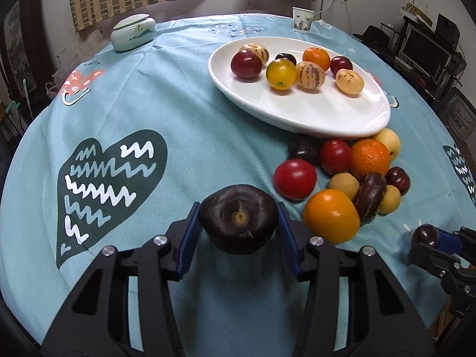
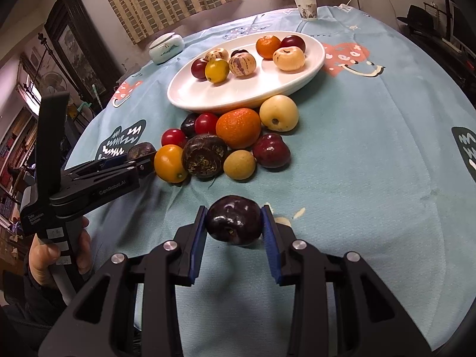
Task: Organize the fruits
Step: 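Carry both plums onto the white plate and open both tools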
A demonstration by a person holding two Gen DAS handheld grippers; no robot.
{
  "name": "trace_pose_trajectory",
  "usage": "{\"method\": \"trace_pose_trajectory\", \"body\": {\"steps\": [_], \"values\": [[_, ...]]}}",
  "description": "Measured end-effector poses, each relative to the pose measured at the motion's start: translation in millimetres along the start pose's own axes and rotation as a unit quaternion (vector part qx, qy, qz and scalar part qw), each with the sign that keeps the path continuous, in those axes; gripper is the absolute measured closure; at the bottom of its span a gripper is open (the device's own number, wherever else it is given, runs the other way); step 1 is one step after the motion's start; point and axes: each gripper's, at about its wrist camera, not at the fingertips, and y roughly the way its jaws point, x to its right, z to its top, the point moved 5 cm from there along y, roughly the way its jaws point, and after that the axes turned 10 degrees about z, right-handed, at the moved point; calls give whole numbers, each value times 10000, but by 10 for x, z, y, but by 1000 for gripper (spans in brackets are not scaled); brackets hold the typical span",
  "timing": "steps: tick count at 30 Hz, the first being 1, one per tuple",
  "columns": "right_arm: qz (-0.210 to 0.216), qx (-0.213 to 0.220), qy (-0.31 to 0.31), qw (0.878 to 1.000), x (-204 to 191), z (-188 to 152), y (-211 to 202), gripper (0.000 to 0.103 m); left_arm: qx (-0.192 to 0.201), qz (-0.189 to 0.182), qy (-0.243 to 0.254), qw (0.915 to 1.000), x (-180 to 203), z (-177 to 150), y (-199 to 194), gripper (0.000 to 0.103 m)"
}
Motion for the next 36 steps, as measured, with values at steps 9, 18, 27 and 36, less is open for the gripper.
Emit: {"method": "trace_pose_trajectory", "body": {"steps": [9, 18, 27, 36], "values": [[112, 132, -246, 9995, -122, 114, -58, 67, 417, -247, -50, 9988, -80, 73, -465, 53], [248, 67, -320, 9992, -125, 378, 68, 67, 445, -332, -13, 9985, -50, 369, -485, 53], [-106, 225, -846, 9961, -143, 1385, 249, 67, 759, -160, 235, 9967, 169, 1469, -244, 53], [-780, 401, -810, 9929, 274, 1917, 650, 67, 363, -176, 179, 9990, 385, 1816, 339, 53]]}}
